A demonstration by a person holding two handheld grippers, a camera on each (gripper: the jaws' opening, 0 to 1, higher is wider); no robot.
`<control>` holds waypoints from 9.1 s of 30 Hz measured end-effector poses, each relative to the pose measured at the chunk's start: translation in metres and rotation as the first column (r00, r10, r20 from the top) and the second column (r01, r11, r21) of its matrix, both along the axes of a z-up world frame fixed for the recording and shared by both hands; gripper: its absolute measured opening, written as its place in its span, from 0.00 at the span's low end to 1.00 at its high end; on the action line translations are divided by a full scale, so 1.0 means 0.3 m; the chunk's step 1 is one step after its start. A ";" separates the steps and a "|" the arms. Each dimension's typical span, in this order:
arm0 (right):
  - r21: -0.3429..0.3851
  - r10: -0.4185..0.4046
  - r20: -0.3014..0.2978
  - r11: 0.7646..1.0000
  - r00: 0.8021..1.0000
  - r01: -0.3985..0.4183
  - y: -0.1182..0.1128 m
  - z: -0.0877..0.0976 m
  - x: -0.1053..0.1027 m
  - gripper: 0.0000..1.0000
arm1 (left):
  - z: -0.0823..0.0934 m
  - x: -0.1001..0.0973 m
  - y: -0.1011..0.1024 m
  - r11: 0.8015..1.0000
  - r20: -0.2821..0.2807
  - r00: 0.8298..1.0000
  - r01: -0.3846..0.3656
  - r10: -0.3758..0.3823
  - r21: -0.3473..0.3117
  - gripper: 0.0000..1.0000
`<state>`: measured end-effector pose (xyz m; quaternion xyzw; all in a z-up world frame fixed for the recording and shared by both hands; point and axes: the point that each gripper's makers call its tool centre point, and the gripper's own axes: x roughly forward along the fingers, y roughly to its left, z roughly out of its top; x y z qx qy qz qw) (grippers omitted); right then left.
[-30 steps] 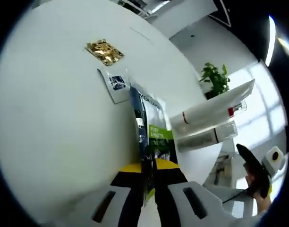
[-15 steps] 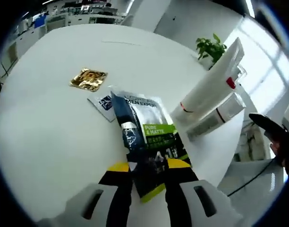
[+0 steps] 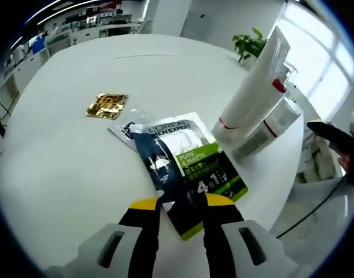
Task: Arrange the skincare products in the storage area until every visible bottle or jar stands upright without overlapping.
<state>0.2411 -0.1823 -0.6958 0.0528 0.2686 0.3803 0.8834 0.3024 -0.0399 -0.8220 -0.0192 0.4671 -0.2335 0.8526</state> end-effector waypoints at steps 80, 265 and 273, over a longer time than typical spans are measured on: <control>-0.142 0.164 0.040 0.977 0.986 -0.157 0.040 -0.033 -0.032 0.99 | 0.352 -0.263 0.321 0.971 0.289 0.928 -0.219 0.236 -0.092 0.99; -0.254 0.171 -0.029 0.952 0.985 -0.173 0.029 -0.122 -0.046 0.98 | -0.020 0.145 0.265 0.649 -0.063 0.713 0.668 -0.699 0.365 0.11; -0.256 0.172 -0.028 0.951 0.985 -0.174 0.031 -0.123 -0.046 0.98 | 0.015 0.145 0.240 0.754 0.003 0.801 0.563 -0.599 0.337 0.24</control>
